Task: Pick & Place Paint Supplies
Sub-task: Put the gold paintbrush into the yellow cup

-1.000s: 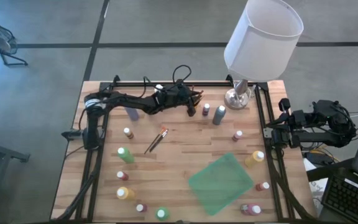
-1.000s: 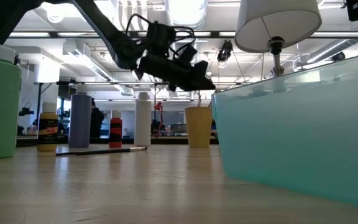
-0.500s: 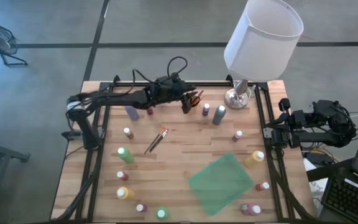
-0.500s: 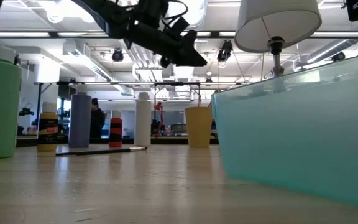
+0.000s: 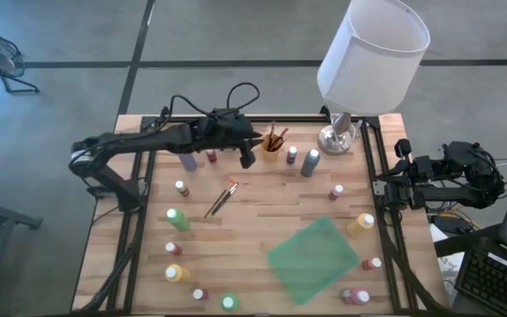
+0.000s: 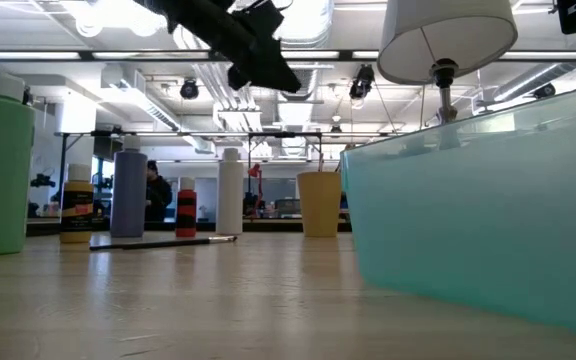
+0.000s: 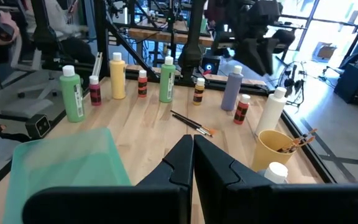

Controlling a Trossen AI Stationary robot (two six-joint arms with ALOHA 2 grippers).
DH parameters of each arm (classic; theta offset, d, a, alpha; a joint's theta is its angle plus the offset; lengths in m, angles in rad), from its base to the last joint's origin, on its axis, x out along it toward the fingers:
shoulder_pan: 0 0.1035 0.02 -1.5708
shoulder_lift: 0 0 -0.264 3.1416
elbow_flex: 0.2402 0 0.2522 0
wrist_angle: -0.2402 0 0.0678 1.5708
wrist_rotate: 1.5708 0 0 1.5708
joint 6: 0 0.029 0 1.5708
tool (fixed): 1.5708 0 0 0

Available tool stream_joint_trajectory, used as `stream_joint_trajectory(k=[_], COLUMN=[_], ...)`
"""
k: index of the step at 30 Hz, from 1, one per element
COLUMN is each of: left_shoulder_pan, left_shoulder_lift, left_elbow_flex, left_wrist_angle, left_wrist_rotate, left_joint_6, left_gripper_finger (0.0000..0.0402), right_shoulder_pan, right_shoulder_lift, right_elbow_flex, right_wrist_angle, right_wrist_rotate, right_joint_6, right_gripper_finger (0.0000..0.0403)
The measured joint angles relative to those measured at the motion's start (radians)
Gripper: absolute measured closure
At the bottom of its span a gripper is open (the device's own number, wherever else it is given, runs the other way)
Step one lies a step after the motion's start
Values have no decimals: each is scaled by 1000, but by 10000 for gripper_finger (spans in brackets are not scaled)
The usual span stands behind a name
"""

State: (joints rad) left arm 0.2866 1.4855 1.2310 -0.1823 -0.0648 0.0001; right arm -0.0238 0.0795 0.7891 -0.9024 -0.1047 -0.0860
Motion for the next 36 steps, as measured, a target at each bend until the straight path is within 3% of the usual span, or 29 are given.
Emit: stream_joint_trajectory(k=[8,11,21,27,31,36], left_shoulder_pan=[-60,-66,-66,-66,-66,-67], left_shoulder_lift=[-30,-22,74,159,202,241], left_elbow_flex=[1,-5,-8,-8,-8,-8], left_wrist_angle=[-357,-449,-537,-540,-544,-545], left_wrist_rotate=[-192,-209,-186,-170,-83,-24], left_joint_6=[-151,-206,-309,-326,-339,-396], left_gripper_finger=[319,318,313,268,236,226], right_shoulder_pan=[0,0,0,0,0,0], right_shoulder_lift=[0,0,0,0,0,0], right_elbow_flex=[0,0,0,0,0,0], right_wrist_angle=[0,0,0,0,0,0], right_wrist_rotate=[0,0,0,0,0,0], right_joint_6=[0,0,0,0,0,0], right_gripper_finger=[394,394,394,394,394,394])
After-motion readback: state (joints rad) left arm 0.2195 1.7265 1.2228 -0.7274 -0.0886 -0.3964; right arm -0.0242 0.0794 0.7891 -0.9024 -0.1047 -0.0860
